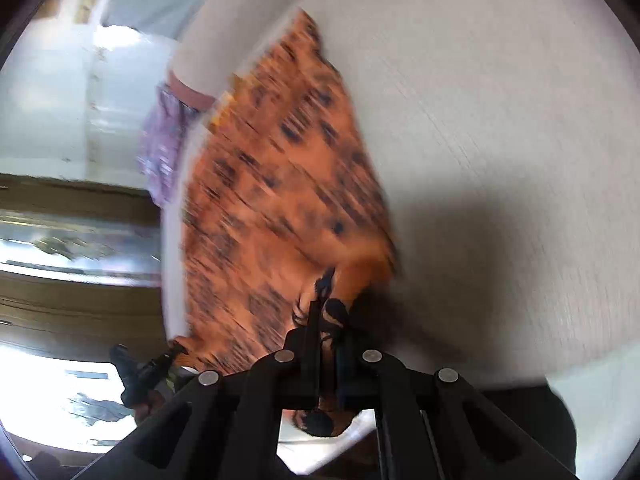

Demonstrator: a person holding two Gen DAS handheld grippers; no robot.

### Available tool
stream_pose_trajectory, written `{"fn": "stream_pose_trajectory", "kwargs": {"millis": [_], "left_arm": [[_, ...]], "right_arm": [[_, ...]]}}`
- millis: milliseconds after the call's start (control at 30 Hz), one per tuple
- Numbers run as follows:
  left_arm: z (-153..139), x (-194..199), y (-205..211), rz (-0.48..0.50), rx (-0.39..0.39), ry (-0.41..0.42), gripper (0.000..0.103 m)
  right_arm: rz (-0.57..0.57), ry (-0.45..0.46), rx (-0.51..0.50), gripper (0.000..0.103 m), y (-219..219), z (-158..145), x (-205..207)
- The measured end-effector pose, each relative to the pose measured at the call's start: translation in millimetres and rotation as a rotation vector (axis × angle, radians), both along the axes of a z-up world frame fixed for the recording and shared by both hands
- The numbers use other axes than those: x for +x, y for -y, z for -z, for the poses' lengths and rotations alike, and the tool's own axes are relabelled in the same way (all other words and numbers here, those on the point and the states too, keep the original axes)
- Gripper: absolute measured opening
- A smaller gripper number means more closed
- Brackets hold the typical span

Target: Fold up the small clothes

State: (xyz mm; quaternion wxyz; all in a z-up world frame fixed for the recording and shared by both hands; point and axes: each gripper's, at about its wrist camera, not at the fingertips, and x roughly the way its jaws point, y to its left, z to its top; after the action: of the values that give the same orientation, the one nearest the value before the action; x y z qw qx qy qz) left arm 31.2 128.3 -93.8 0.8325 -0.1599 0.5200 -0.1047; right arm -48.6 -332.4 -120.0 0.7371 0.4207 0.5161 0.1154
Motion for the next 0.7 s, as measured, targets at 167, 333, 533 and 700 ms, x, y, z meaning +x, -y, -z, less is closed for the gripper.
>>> {"fn": "stream_pose_trajectory", "kwargs": {"millis": [167, 333, 533, 700], "left_arm": [[-36, 118, -3, -0.032, -0.025, 0.174, 0.01], [32, 228, 15, -0.069, 0.16, 0.099, 0.068], [30, 209, -25, -0.202, 0.126, 0.145, 0.068], [22, 141, -38, -0.199, 0.008, 0.152, 0.068]], "right_arm": [[0.064, 0.23, 0.031, 0.005, 29, -69, 109], [0.105, 0.191, -0.02, 0.04, 44, -27, 221], [0.149, 0.156, -0.14, 0.071, 20, 9, 180], [0.173, 0.172, -0.15, 0.071, 1, 11, 114]]}}
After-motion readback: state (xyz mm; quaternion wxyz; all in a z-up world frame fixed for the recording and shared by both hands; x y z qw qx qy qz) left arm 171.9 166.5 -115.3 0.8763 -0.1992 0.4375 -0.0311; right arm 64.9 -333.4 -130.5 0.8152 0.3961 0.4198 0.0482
